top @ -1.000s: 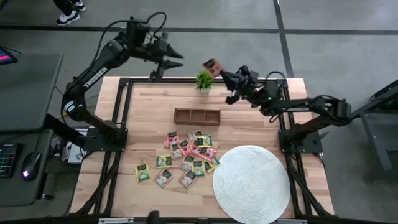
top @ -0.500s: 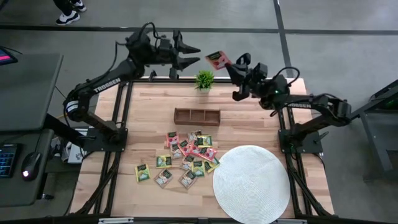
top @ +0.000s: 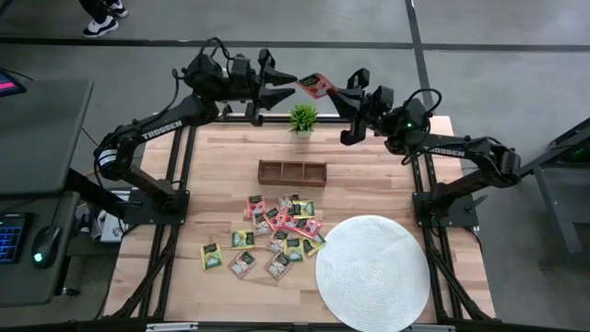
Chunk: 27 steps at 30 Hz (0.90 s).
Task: Pick & Place Tea
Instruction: Put the orange tea bag into the left section of the wooden organizer
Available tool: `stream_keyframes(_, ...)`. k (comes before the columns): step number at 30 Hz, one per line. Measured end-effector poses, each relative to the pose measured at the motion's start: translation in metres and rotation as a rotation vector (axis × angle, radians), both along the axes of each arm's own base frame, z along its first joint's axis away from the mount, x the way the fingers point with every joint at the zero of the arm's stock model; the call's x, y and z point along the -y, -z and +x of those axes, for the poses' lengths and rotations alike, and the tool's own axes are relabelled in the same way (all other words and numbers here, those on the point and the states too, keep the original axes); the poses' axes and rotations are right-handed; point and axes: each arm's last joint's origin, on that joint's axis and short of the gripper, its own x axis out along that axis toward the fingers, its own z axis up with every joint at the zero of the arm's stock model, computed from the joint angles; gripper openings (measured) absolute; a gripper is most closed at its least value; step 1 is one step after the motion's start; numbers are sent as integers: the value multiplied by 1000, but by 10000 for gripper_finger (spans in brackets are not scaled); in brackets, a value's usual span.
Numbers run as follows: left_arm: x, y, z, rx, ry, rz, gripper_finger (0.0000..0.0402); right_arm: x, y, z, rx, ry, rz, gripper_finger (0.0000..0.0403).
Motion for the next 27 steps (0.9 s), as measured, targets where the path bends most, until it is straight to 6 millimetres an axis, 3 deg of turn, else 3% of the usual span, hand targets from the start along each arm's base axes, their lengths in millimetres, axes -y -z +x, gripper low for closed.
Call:
stream_keyframes(13, 10, 0, 6, 9, 4, -22, 138, -1, 1, 1, -18, -11, 9, 0)
stream_keyframes(23, 14, 13, 30, 16, 29, -79, 138, -1, 3, 2, -30, -20, 31, 0)
stream_keyframes(27, 15, 12, 30, 53, 23, -68, 138, 0, 4, 3, -40, -22, 38, 0)
